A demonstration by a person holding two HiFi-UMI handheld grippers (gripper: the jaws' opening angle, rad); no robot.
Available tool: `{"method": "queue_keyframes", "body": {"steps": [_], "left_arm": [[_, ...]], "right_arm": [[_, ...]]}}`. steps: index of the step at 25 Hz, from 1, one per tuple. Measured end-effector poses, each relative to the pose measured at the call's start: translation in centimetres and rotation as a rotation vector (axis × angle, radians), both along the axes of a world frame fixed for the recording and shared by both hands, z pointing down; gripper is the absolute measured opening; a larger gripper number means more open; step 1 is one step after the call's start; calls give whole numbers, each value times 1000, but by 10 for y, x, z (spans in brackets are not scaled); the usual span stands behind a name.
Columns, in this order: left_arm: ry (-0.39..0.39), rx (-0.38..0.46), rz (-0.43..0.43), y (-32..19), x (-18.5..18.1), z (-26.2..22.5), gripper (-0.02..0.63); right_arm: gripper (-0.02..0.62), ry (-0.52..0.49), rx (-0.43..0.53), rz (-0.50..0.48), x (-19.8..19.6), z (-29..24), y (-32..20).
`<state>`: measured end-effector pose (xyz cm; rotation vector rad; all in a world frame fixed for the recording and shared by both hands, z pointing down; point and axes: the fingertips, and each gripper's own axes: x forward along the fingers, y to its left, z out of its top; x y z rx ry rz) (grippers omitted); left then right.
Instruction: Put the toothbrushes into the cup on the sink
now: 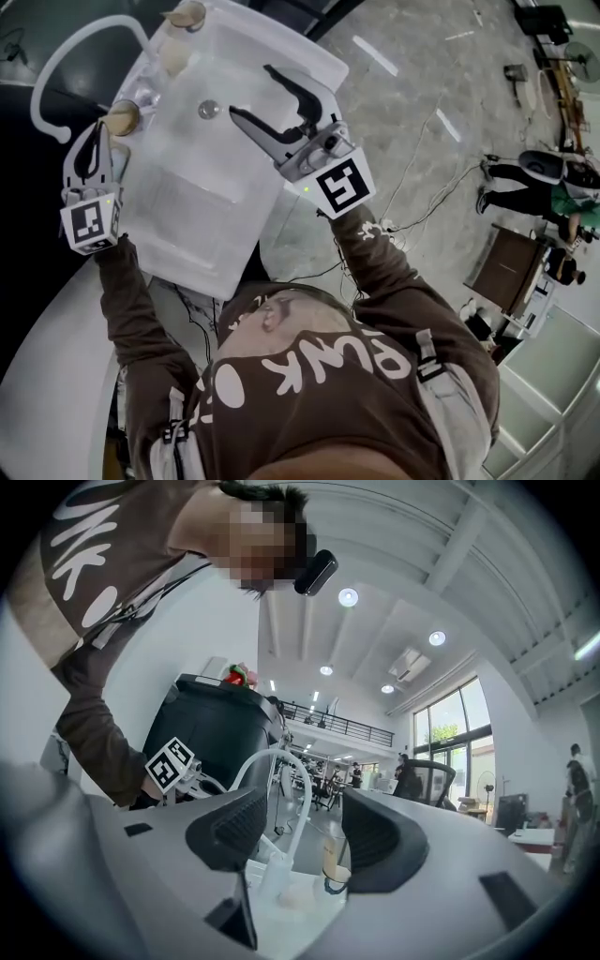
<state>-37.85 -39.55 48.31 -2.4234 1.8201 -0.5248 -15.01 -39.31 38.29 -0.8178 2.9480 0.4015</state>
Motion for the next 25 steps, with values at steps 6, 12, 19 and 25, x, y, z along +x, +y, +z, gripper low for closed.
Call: {"method": "queue_keyframes", "body": {"steps": [6,12,19,25], "left_arm": [[19,58,-3,9,2,-24,118],[31,171,61,54,38,-93,236],[45,266,135,164,109,-154,238],[93,264,175,291,188,-175,241]], "right_arm": [[241,-6,2,3,5,-5,15],[244,-32,40,-6,11,-29,46],[281,-48,56,-29,35,-51,132],[310,-66,19,-63,81,-58,259]]}}
